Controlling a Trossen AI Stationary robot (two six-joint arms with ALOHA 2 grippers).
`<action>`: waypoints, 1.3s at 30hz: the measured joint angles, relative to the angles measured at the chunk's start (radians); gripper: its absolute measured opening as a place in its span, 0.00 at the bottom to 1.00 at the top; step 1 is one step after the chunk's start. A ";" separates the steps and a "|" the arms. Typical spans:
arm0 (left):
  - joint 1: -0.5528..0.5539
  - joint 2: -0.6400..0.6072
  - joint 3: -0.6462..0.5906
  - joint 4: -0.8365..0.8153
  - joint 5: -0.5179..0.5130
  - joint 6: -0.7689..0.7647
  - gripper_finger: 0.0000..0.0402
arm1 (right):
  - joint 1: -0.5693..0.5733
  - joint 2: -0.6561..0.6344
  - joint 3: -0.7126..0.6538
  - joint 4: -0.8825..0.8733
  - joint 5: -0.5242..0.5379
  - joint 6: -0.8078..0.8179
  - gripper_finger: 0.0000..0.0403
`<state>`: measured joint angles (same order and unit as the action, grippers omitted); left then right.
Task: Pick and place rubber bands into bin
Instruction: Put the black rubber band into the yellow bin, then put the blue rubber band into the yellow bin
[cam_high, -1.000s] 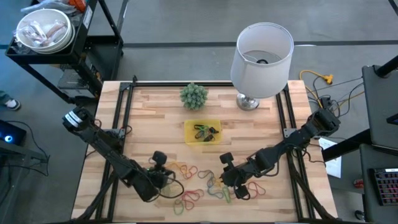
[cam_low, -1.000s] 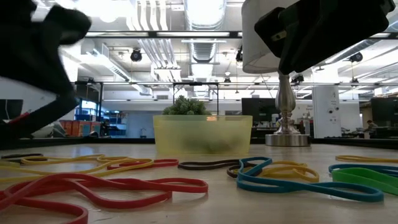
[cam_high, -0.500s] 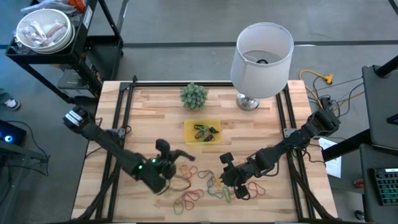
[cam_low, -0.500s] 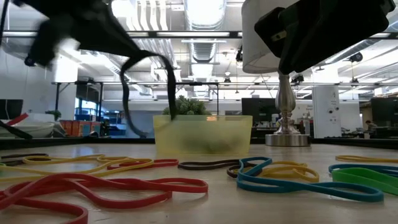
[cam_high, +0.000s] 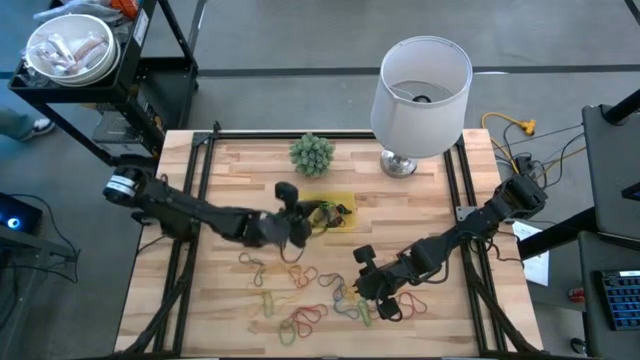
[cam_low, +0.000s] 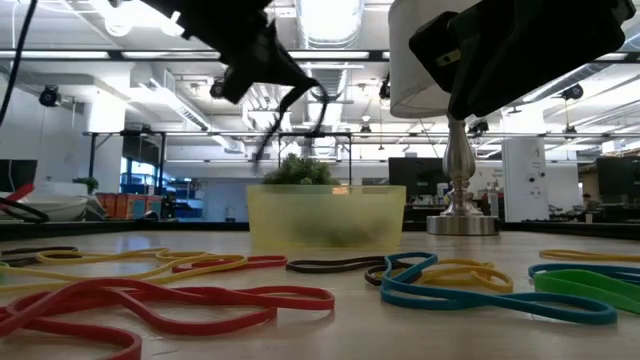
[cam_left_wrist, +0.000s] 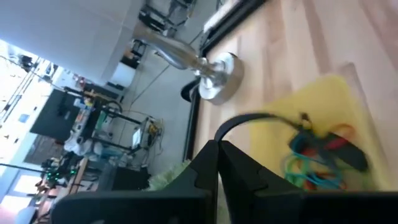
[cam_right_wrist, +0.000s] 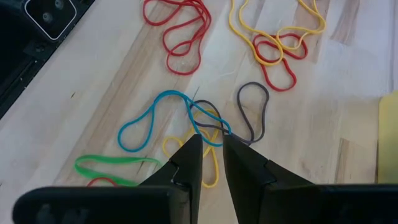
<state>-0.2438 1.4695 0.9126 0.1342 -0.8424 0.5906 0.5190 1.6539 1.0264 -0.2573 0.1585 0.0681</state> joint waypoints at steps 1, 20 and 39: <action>0.021 -0.001 0.002 0.011 0.024 0.015 0.00 | 0.000 0.000 0.000 0.000 0.000 0.000 0.15; 0.192 -0.001 -0.056 0.013 0.406 -0.146 0.00 | 0.000 0.000 0.000 -0.016 0.000 0.003 0.15; 0.182 -0.012 -0.056 -0.106 0.468 -0.219 0.33 | -0.003 0.047 -0.104 0.242 -0.002 -0.018 0.15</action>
<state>-0.0620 1.4574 0.8563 0.0284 -0.3748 0.3718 0.5159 1.7005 0.9221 -0.0149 0.1566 0.0499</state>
